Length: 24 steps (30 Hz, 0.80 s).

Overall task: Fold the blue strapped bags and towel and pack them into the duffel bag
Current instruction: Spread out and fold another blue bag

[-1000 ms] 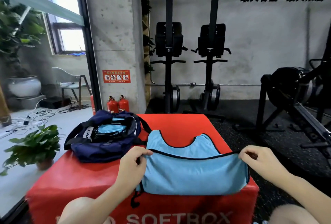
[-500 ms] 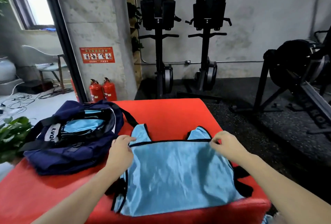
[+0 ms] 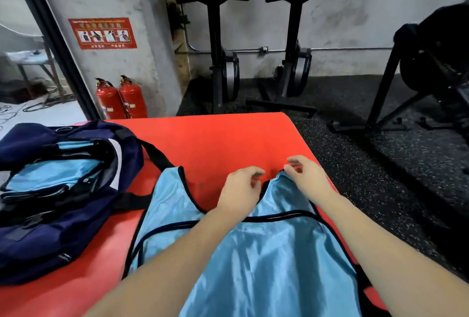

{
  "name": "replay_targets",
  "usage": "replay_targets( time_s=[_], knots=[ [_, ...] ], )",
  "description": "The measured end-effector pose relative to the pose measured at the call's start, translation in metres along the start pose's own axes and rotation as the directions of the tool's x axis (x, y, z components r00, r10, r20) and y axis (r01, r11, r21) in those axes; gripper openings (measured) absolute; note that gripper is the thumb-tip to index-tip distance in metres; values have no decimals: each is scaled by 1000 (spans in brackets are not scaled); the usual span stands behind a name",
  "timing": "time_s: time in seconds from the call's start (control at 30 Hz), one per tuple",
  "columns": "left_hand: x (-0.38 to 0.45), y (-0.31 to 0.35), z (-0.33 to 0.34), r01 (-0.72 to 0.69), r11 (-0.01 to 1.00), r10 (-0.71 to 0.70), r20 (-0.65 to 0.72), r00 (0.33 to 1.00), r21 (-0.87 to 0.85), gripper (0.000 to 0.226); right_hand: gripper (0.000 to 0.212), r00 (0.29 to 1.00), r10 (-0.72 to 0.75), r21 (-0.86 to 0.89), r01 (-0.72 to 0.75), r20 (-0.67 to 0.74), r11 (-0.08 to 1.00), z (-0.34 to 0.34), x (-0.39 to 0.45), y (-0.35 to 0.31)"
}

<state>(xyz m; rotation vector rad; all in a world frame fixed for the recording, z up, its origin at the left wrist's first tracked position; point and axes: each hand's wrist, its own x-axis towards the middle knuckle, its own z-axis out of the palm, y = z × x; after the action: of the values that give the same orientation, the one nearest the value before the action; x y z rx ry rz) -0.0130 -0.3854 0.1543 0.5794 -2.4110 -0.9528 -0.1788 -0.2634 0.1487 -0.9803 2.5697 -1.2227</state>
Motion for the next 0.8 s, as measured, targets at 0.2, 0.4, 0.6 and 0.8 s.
replay_targets(
  time_s=[0.2, 0.4, 0.6, 0.8],
  knots=[
    [22, -17, 38, 77, 996, -74, 70, 995, -35, 23, 12, 996, 31, 117, -41, 80, 992, 8, 12, 24],
    [24, -22, 42, 142, 987, -142, 4, 990, -69, 28, 13, 990, 135, 528, -96, -37, 844, 4, 12, 25],
    [21, -20, 42, 69, 998, -69, 30, 997, 1, 30, 14, 952, 307, 750, -201, -4, 630, -4, 14, 36],
    [21, -20, 45, 23, 995, -27, 36, 999, 95, 32, 9, 903, 419, 828, -302, 91, 472, -6, 14, 33]
  ],
)
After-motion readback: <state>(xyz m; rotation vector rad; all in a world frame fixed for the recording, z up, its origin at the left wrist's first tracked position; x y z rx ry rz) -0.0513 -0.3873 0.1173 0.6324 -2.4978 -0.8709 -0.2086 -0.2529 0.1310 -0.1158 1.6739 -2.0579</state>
